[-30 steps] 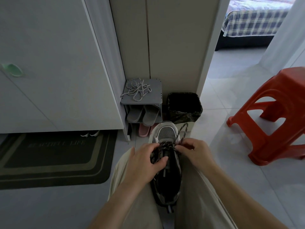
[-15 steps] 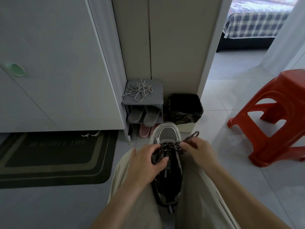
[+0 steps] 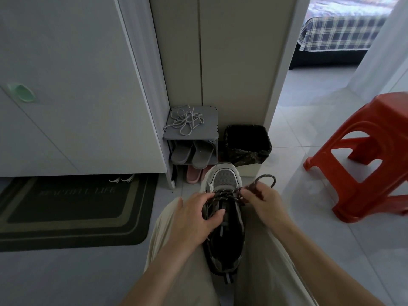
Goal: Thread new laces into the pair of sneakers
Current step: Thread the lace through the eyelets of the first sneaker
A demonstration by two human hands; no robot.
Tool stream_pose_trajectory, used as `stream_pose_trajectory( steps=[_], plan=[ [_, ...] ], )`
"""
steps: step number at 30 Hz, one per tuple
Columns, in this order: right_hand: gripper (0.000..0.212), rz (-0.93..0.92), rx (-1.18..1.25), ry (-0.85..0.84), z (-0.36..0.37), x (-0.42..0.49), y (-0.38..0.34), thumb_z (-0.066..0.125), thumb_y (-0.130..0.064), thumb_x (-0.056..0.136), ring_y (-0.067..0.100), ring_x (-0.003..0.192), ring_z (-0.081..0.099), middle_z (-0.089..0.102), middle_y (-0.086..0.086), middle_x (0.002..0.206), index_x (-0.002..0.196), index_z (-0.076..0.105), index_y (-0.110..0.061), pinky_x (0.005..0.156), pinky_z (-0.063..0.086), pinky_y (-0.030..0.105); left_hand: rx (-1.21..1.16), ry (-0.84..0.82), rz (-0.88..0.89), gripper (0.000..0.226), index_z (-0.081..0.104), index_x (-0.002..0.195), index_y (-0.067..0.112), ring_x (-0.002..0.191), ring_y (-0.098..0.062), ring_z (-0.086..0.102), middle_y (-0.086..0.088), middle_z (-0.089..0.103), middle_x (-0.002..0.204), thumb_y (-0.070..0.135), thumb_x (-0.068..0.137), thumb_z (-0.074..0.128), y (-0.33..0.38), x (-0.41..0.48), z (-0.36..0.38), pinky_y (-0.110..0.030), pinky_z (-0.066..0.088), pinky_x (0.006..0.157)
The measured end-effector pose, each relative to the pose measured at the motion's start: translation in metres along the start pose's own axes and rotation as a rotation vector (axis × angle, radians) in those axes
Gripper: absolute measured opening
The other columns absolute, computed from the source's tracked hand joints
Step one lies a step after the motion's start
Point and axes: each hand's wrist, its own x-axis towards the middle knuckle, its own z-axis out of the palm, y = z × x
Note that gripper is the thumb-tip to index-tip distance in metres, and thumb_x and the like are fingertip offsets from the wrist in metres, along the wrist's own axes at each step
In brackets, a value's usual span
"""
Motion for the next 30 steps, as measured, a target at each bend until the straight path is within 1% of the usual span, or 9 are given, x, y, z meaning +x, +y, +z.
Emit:
stream_pose_trajectory(
  steps=[4,7,10,13,17,21,23,26,30],
  plan=[
    [0.010,-0.035,-0.148,-0.042,0.004,-0.003,0.003,0.067,-0.020,0.086,0.007,0.077,0.063,0.068,-0.008,0.081,0.080,0.063,-0.028,0.065,0.045,0.016,0.001,-0.011,0.002,0.051,0.054,0.126,0.031,0.094,0.007,0.036,0.022,0.051,0.112,0.055,0.081,0.060,-0.001,0.000,0.002,-0.031,0.033,0.102],
    [0.011,0.020,-0.013,0.100,0.004,0.002,0.005,0.053,-0.016,0.095,0.012,0.072,0.066,0.069,0.004,0.083,0.087,0.057,-0.010,0.060,0.048,0.016,-0.007,-0.012,0.002,0.057,0.055,0.124,0.032,0.095,0.009,0.040,0.019,0.056,0.116,0.060,0.075,0.053,-0.002,0.002,0.004,-0.032,0.032,0.104],
    [0.016,0.103,0.214,0.152,0.001,0.004,0.000,0.047,-0.011,0.097,0.006,0.058,0.067,0.067,0.013,0.083,0.093,0.050,0.004,0.052,0.048,0.012,-0.005,-0.004,0.001,0.052,0.055,0.125,0.031,0.092,0.012,0.037,0.020,0.056,0.116,0.054,0.079,0.060,-0.004,0.002,0.004,-0.029,0.033,0.102],
    [0.007,0.016,0.012,0.027,0.001,0.001,0.002,0.065,-0.016,0.087,0.007,0.070,0.067,0.070,0.002,0.081,0.089,0.063,-0.009,0.064,0.051,0.019,-0.009,0.004,0.007,0.054,0.056,0.125,0.030,0.090,0.013,0.035,0.018,0.057,0.117,0.055,0.078,0.059,-0.006,0.002,0.005,-0.030,0.034,0.102],
    [0.010,-0.012,-0.082,-0.044,0.001,0.000,0.008,0.071,-0.018,0.082,-0.004,0.066,0.060,0.067,-0.011,0.074,0.077,0.067,-0.026,0.062,0.041,0.012,-0.006,-0.013,0.010,0.060,0.055,0.125,0.031,0.098,0.010,0.041,0.018,0.057,0.119,0.061,0.074,0.052,-0.007,0.004,0.007,-0.030,0.033,0.103],
    [0.011,0.024,0.034,0.045,0.003,0.002,0.012,0.054,-0.015,0.094,0.011,0.075,0.069,0.071,0.001,0.085,0.090,0.057,-0.006,0.069,0.053,0.024,-0.013,-0.019,0.014,0.065,0.057,0.123,0.031,0.107,0.002,0.053,0.018,0.059,0.117,0.066,0.070,0.046,-0.009,0.004,0.008,-0.029,0.032,0.103],
    [0.015,0.059,0.145,0.062,0.002,0.001,0.011,0.048,-0.012,0.097,0.011,0.074,0.071,0.071,0.003,0.086,0.094,0.052,0.002,0.068,0.055,0.021,-0.012,-0.025,0.007,0.066,0.057,0.122,0.031,0.107,0.001,0.053,0.017,0.059,0.116,0.067,0.069,0.045,-0.010,0.004,0.008,-0.028,0.031,0.103],
    [0.008,0.007,0.055,0.020,0.000,0.000,0.013,0.061,-0.015,0.090,0.003,0.075,0.068,0.071,-0.002,0.084,0.091,0.061,-0.008,0.072,0.053,0.024,-0.010,-0.032,0.003,0.066,0.056,0.123,0.032,0.107,0.002,0.052,0.018,0.059,0.117,0.067,0.069,0.045,-0.009,0.004,0.008,-0.024,0.030,0.101],
    [0.008,-0.024,-0.078,-0.033,0.003,0.000,0.015,0.070,-0.020,0.084,-0.001,0.062,0.056,0.065,-0.008,0.071,0.077,0.065,-0.022,0.061,0.042,0.016,-0.003,-0.048,0.002,0.065,0.056,0.124,0.030,0.107,0.002,0.052,0.018,0.058,0.117,0.066,0.071,0.046,-0.008,0.004,0.008,-0.023,0.031,0.100]
  ],
)
